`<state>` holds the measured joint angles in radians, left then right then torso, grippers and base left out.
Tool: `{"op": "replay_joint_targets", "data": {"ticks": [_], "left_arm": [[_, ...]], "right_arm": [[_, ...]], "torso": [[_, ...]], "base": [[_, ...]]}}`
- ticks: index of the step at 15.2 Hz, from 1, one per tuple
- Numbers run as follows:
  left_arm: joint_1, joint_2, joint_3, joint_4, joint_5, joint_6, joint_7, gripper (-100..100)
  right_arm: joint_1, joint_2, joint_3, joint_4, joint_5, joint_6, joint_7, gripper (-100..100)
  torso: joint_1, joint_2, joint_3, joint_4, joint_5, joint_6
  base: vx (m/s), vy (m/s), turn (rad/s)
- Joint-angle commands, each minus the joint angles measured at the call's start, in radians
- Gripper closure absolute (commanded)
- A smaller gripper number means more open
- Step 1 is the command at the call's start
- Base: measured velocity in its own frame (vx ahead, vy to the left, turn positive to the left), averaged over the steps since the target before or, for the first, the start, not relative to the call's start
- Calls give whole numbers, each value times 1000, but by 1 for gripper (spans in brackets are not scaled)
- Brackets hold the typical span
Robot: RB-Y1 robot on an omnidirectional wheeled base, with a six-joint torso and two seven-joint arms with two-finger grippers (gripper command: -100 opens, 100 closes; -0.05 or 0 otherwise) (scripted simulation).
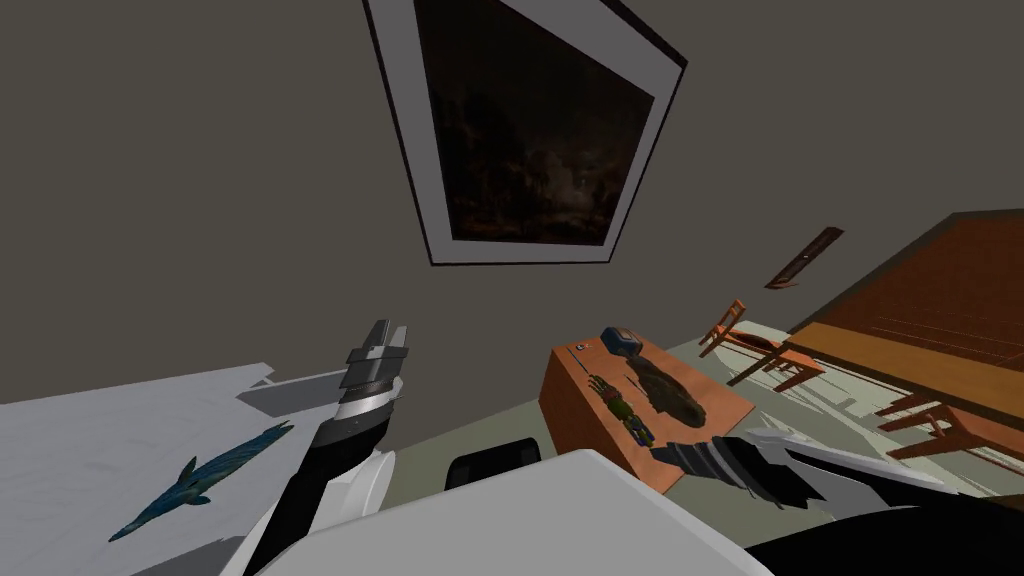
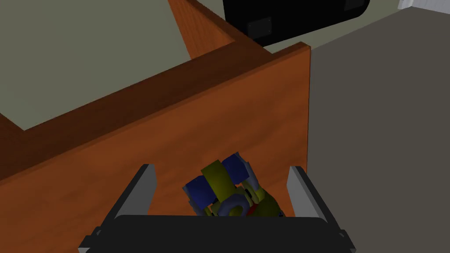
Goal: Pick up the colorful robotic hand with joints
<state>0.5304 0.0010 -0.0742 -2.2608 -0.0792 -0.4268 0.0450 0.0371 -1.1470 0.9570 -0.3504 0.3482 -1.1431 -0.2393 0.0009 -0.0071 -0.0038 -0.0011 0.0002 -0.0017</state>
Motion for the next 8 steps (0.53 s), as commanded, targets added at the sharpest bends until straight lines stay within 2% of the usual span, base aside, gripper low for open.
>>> {"op": "replay_joint_targets", "data": {"ticks": [1,3,4,5,6,8], "left_arm": [[0,0,0,0,0,0,0,0],[0,0,0,0,0,0,0,0],[0,0,0,0,0,0,0,0],[0,0,0,0,0,0,0,0],[0,0,0,0,0,0,0,0],[0,0,0,0,0,0,0,0]], "right_arm": [[-25,-6,24,37,4,-13,-15,-100],[-43,-3,39,65,6,-23,-23,-100],[-36,1,30,60,6,-22,-14,-100],[5,8,-18,28,54,-12,-21,-100],[5,8,-33,43,54,-12,-21,-100],[5,8,-40,9,54,-12,-21,-100]], "torso": [[0,0,0,0,0,0],[0,-5,-3,-1,0,0],[0,-7,-4,-2,0,0],[0,-5,-3,-1,0,1],[0,-2,-1,-1,0,2],[0,2,1,0,0,2]], "base": [[134,15,320],[173,6,256],[105,4,103],[60,-8,10],[45,-8,3],[12,-8,-10]]}}
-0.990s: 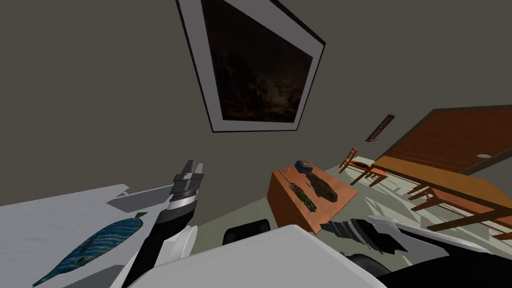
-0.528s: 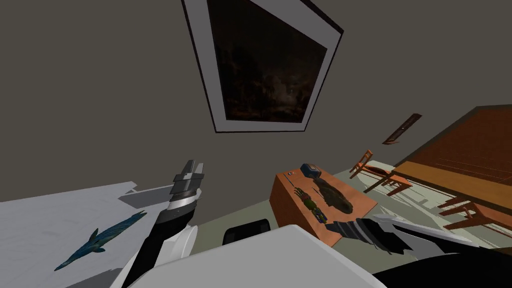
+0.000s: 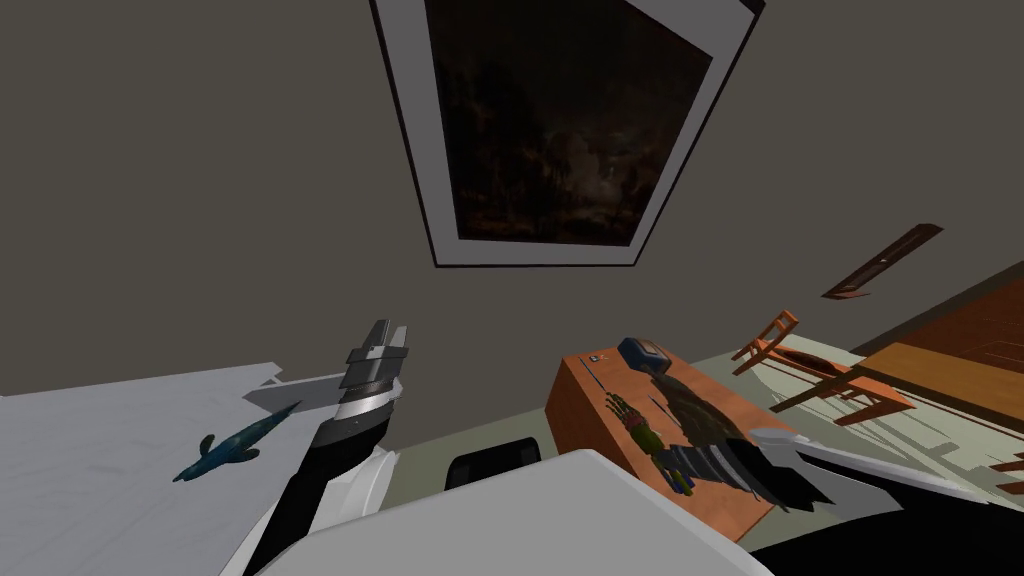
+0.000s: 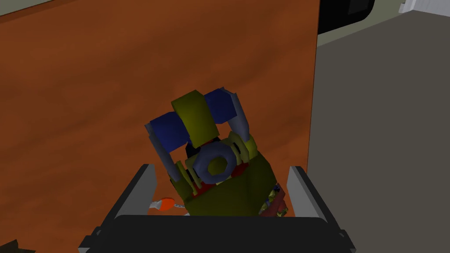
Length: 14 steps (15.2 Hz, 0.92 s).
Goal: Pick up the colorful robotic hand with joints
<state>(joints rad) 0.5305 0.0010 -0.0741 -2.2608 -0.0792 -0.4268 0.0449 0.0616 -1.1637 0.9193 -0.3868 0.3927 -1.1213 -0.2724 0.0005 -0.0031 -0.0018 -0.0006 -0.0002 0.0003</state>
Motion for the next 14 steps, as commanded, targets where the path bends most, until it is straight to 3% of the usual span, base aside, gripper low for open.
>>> {"op": "replay_joint_targets", "data": {"ticks": [1,3,4,6,7,9,10,12,13,14], "left_arm": [[0,0,0,0,0,0,0,0],[0,0,0,0,0,0,0,0],[0,0,0,0,0,0,0,0],[0,0,0,0,0,0,0,0],[0,0,0,0,0,0,0,0],[0,0,0,0,0,0,0,0],[0,0,0,0,0,0,0,0],[0,0,0,0,0,0,0,0],[0,0,0,0,0,0,0,0],[0,0,0,0,0,0,0,0]], "right_arm": [[-20,25,-2,50,10,-34,12,-100],[-20,25,-2,65,10,-34,12,-100],[25,30,-53,27,58,-21,6,-100],[25,30,-75,27,58,-21,6,-100],[69,36,-109,-12,100,-7,1,-100],[69,36,-147,-12,105,-7,1,-100],[113,42,-175,-50,146,6,-5,-100],[113,42,-218,-50,153,6,-5,-100],[113,42,-219,-50,153,6,-5,-100],[155,47,-255,-85,201,19,-10,-100]], "torso": [[0,0,0,0,0,0],[0,2,1,0,0,0],[0,2,1,1,0,0],[0,1,1,0,0,0],[0,1,1,0,0,0],[0,1,0,0,-2,1],[0,1,0,0,-1,1],[0,1,0,0,-1,1],[0,1,0,0,-1,1],[0,1,1,0,-1,1]], "base": [[-5,-2,3],[-9,0,2],[13,-7,0],[26,-9,-5],[35,-15,14],[37,-9,-8],[31,-5,3],[30,-11,-4],[15,-7,2],[22,-6,6]]}}
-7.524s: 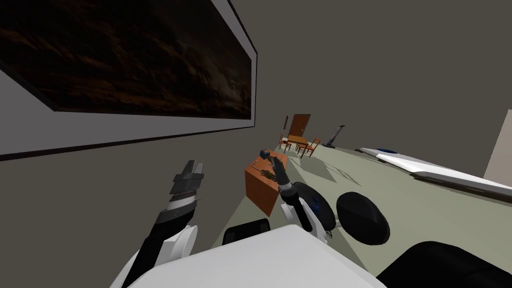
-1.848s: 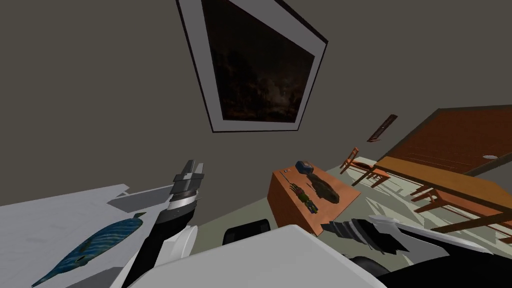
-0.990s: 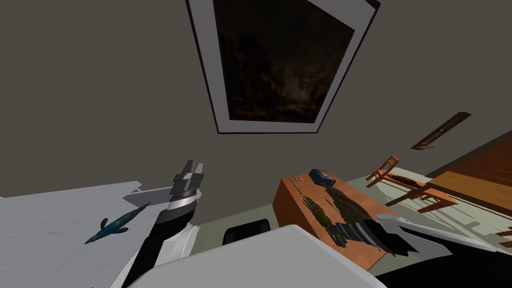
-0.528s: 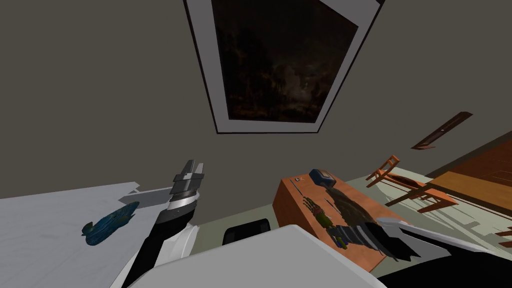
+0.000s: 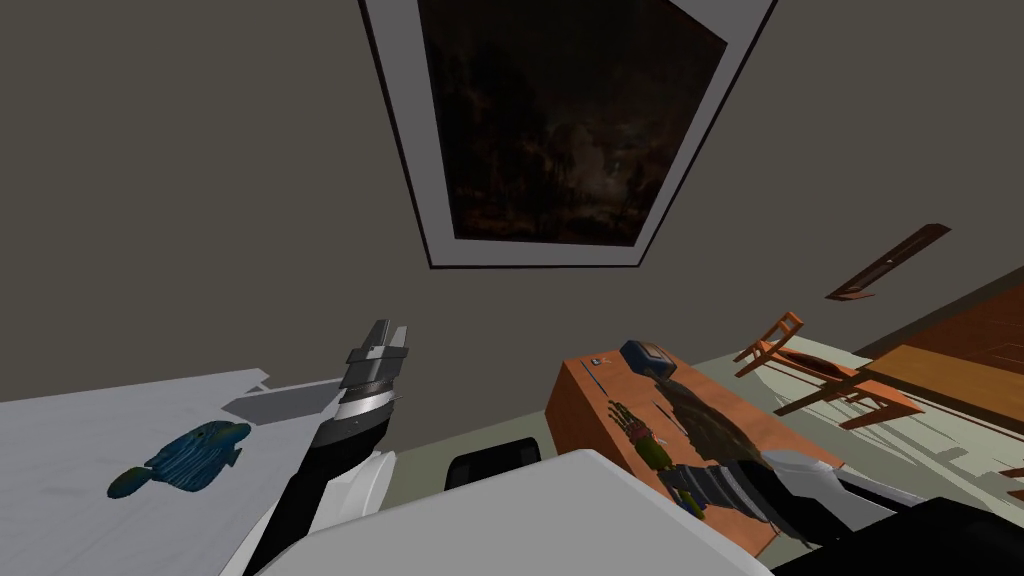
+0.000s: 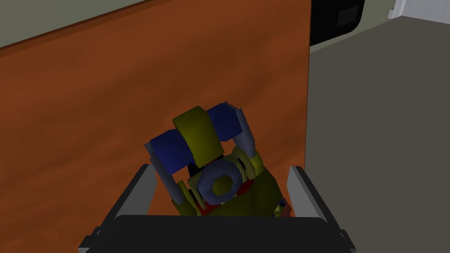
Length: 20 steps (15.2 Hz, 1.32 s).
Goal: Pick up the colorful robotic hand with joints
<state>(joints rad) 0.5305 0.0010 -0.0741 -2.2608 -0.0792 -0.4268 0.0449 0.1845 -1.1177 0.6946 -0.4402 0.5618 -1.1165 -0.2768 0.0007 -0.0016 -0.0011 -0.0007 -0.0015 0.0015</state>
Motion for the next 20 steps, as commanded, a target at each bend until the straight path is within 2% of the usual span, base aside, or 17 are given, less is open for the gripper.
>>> {"op": "replay_joint_targets", "data": {"ticks": [1,2,3,5,6,8,9,10,12,13,15,16,17,18,19,20], "left_arm": [[0,0,0,0,0,0,0,0],[0,0,0,0,0,0,0,0],[0,0,0,0,0,0,0,0],[0,0,0,0,0,0,0,0],[0,0,0,0,0,0,0,0],[0,0,0,0,0,0,0,0],[0,0,0,0,0,0,0,0],[0,0,0,0,0,0,0,0],[0,0,0,0,0,0,0,0],[0,0,0,0,0,0,0,0],[0,0,0,0,0,0,0,0],[0,0,0,0,0,0,0,0],[0,0,0,0,0,0,0,0],[0,0,0,0,0,0,0,0],[0,0,0,0,0,0,0,0],[0,0,0,0,0,0,0,0]], "right_arm": [[35,1,-50,-35,32,15,-6,-100],[35,1,-66,-35,32,15,-6,-100],[80,7,-93,-73,75,28,-11,-100],[80,7,-139,-73,80,28,-11,-100],[124,13,-162,-111,121,41,-17,-100],[124,13,-210,-111,128,41,-17,-100],[124,13,-211,-111,128,41,-17,-100],[168,19,-247,-150,173,55,-22,-100],[168,19,-283,-150,176,55,-22,-100],[213,24,-312,-188,217,68,-27,-100],[213,24,-355,-188,224,68,-27,-100],[213,24,-355,-188,224,68,-27,-100],[257,30,-393,-226,270,81,-33,-100],[257,30,-413,-226,271,81,-33,-100],[257,30,-427,-226,271,81,-33,-100],[252,28,-405,-222,264,79,-33,-100]], "torso": [[0,0,0,0,0,0],[0,0,0,0,0,0],[0,0,0,0,0,0],[0,-1,0,0,0,0],[0,-1,0,0,0,0],[0,-1,0,0,0,0],[0,-1,0,0,0,0],[0,0,0,0,0,0],[0,0,0,0,0,0],[0,0,0,0,0,0],[0,-1,0,0,0,0],[0,-1,0,0,0,0],[0,0,0,0,0,0],[0,0,0,0,0,0],[0,0,0,0,0,0],[0,0,0,0,0,0]], "base": [[30,-12,-4],[25,-11,-6],[31,-10,5],[34,-10,-6],[36,-12,7],[31,-12,-4],[13,-5,2],[21,-7,7],[25,-10,-6],[35,-7,4],[33,-10,-4],[15,-7,4],[23,-12,4],[29,-12,-5],[24,-7,-5],[13,-4,0]]}}
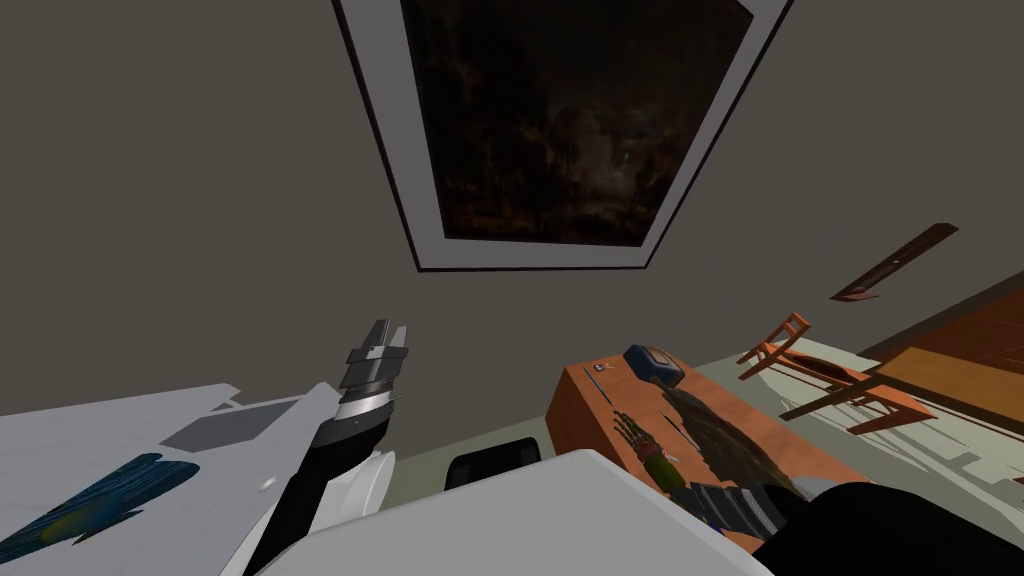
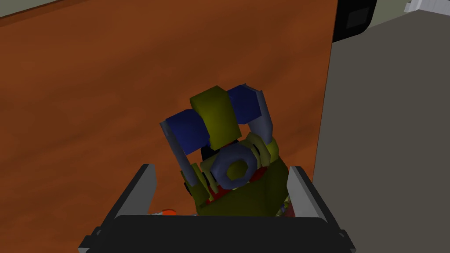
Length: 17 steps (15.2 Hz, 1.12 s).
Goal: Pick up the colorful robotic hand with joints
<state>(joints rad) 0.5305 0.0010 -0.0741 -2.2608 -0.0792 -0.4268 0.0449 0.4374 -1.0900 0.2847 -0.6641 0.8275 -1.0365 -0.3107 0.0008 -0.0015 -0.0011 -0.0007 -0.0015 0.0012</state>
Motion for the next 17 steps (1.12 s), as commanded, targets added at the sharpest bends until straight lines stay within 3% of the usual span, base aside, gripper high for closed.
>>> {"op": "replay_joint_targets", "data": {"ticks": [1,5,6,7,8,10,11,13,14,15,17], "left_arm": [[0,0,0,0,0,0,0,0],[0,0,0,0,0,0,0,0],[0,0,0,0,0,0,0,0],[0,0,0,0,0,0,0,0],[0,0,0,0,0,0,0,0],[0,0,0,0,0,0,0,0],[0,0,0,0,0,0,0,0],[0,0,0,0,0,0,0,0],[0,0,0,0,0,0,0,0],[0,0,0,0,0,0,0,0],[0,0,0,0,0,0,0,0]], "right_arm": [[0,0,0,0,0,0,0,100],[0,-1,0,-1,0,-2,1,100],[-40,-3,50,36,-42,-12,6,100],[-40,-3,55,36,-42,-12,6,100],[-74,-9,85,68,-79,-25,12,100],[-85,-9,127,74,-90,-25,12,100],[-127,-15,151,112,-130,-39,17,100],[-129,-15,196,112,-138,-39,17,100],[-129,-15,199,112,-138,-39,17,100],[-173,-20,232,151,-185,-52,23,100],[-173,-20,271,151,-186,-52,23,100]], "torso": [[0,0,0,0,0,0],[-1,0,0,0,-2,0],[-2,0,0,0,-2,0],[-2,0,0,0,-2,-1],[-2,1,0,0,-3,-1],[-2,1,0,0,-3,-1],[-2,1,0,0,-4,0],[-2,0,0,0,-4,-1],[-2,0,0,-1,-5,0],[-3,0,-1,-1,-6,1],[-3,0,-1,-1,-6,0]], "base": [[0,0,0],[0,0,0],[-22,4,-4],[-38,9,5],[-46,16,1],[-40,12,11],[-38,15,-10],[-32,16,3],[-11,2,11],[-21,6,-12],[-27,8,4]]}}
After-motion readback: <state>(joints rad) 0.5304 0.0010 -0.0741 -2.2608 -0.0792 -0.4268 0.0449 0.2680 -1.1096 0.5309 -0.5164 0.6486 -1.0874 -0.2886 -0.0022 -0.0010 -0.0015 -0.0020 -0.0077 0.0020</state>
